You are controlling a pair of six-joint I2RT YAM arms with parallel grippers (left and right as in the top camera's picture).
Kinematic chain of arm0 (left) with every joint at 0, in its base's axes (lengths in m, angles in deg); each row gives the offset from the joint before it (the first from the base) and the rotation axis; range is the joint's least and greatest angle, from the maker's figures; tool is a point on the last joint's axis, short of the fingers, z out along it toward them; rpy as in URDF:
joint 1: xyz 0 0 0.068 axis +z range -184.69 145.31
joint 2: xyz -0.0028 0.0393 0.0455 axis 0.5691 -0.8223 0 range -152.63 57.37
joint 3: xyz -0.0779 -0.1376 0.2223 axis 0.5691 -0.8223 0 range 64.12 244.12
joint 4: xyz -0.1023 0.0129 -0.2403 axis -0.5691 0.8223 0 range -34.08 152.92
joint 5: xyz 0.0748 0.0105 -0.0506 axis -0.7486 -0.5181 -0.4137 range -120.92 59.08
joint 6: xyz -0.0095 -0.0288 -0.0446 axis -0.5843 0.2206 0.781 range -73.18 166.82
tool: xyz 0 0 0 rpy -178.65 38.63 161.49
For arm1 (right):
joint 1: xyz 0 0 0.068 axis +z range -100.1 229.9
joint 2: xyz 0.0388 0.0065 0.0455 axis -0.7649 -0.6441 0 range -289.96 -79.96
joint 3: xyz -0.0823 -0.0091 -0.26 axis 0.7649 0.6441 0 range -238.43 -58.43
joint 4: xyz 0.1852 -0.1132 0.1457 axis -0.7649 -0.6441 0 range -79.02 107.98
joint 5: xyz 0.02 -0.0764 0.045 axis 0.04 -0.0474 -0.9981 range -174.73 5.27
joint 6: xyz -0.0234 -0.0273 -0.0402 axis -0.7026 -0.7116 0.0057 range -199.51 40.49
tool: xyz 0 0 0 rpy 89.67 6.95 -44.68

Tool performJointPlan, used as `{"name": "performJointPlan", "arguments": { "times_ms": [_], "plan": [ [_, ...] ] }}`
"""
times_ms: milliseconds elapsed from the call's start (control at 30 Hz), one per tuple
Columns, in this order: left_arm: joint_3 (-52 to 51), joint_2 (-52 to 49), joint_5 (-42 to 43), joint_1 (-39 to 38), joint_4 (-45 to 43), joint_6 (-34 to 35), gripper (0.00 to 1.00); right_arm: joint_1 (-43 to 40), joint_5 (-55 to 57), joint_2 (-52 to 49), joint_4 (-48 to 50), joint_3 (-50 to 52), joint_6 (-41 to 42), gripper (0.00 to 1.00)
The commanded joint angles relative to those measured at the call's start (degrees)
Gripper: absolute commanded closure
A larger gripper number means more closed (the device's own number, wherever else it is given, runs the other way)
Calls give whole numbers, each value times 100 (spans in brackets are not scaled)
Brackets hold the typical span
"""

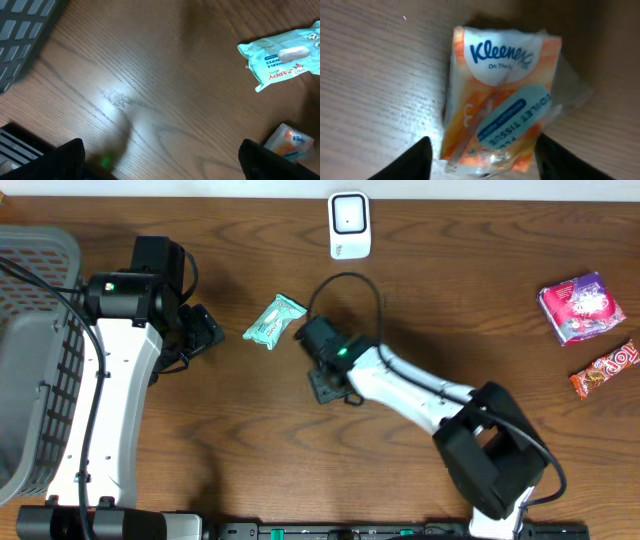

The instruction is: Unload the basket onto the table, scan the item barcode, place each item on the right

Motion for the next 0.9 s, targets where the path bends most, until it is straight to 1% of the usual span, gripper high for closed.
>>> {"name": "performJointPlan", "arguments": {
  "times_ms": [0,133,167,200,333,367,400,433,467,533,633,700,867],
  "plan": [
    [-22,0,-31,9,20,-11,2,151,1067,-157,122,-46,236,45],
    [-22,0,-31,9,20,-11,2,157,1080,-422,197,-46,291,69],
    [-22,0,-31,9,20,-13,2,155,1062,-446,190,-46,367,77],
    [-22,0,-31,9,20,-11,2,153,992,-446,184,-48,417,82],
    [-22,0,-31,9,22,-11,2,76,656,-358,-2,-258,431,83],
    [-22,0,-31,9,20,-13,2,31,560,-317,-105,-372,428,87],
    [-22,0,-31,9,20,-11,2,-11,459,-284,-216,-494,426,95],
    [-22,0,-31,9,20,-11,2,-72,299,-260,-339,-649,417,99],
    [-22,0,-31,9,20,-11,2,-131,144,-251,-446,-791,372,99],
    [-22,0,-31,9,20,-13,2,-330,-525,-251,-621,-1104,66,99],
    [-22,0,-31,9,20,-11,2,-588,-1475,-251,-599,-1139,-68,99],
    [-22,0,-31,9,20,-11,2,-855,-2428,-278,-597,-1126,-225,99],
    [-22,0,-31,9,20,-11,2,-1541,-4918,-278,-595,-1106,-911,99]
  ]
}}
